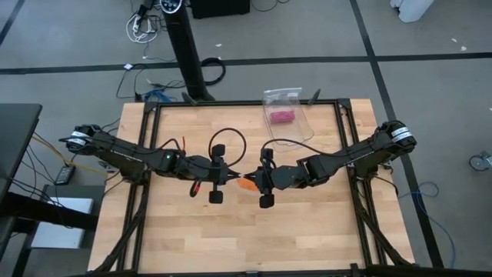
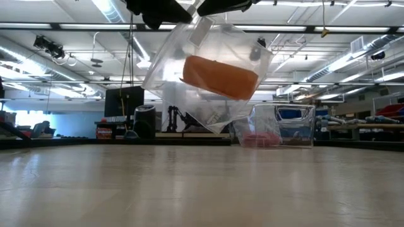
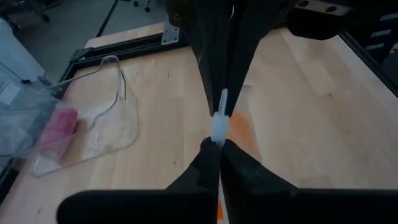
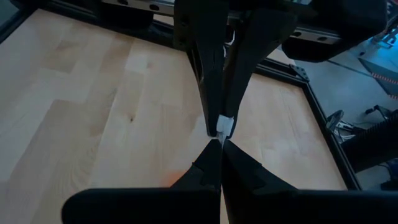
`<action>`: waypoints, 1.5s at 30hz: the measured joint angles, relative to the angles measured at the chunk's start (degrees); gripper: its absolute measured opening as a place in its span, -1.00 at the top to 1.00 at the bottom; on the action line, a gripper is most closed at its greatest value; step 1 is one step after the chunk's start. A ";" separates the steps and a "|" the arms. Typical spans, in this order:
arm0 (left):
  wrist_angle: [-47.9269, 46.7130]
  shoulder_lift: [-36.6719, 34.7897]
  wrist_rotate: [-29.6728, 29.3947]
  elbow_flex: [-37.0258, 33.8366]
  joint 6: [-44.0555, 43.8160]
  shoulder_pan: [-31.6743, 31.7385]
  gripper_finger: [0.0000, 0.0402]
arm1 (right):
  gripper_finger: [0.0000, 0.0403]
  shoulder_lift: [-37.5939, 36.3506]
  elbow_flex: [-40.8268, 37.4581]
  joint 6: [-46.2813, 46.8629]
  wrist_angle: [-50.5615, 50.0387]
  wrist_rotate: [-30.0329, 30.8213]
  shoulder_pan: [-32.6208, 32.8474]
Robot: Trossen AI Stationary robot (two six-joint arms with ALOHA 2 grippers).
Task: Roll bandage
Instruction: Close the transparent zip bag
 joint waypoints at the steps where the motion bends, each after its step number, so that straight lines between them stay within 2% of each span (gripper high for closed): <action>1: -0.11 -0.02 -0.03 0.00 0.00 0.00 0.95 | 1.00 0.00 0.00 0.00 0.01 -0.01 0.00; 9: 2.59 -0.02 -0.04 -0.24 -1.52 -0.02 0.90 | 1.00 -0.08 0.00 -0.02 -0.05 0.01 0.10; 21: 5.77 0.03 4.65 -0.26 -1.64 -0.03 0.45 | 1.00 -0.17 0.02 -0.04 -0.48 -0.19 0.17; 27: 7.18 0.03 6.60 -0.21 -1.88 -0.04 0.32 | 1.00 -0.15 0.02 -0.04 -0.84 -0.16 0.15; 35: 7.19 0.03 5.36 -0.15 -1.72 0.37 0.39 | 1.00 -0.11 0.02 -0.13 -0.45 -0.06 0.11; 45: 7.92 1.65 4.63 -0.07 0.11 0.39 0.75 | 1.00 -0.02 0.02 -1.01 0.14 -0.12 0.11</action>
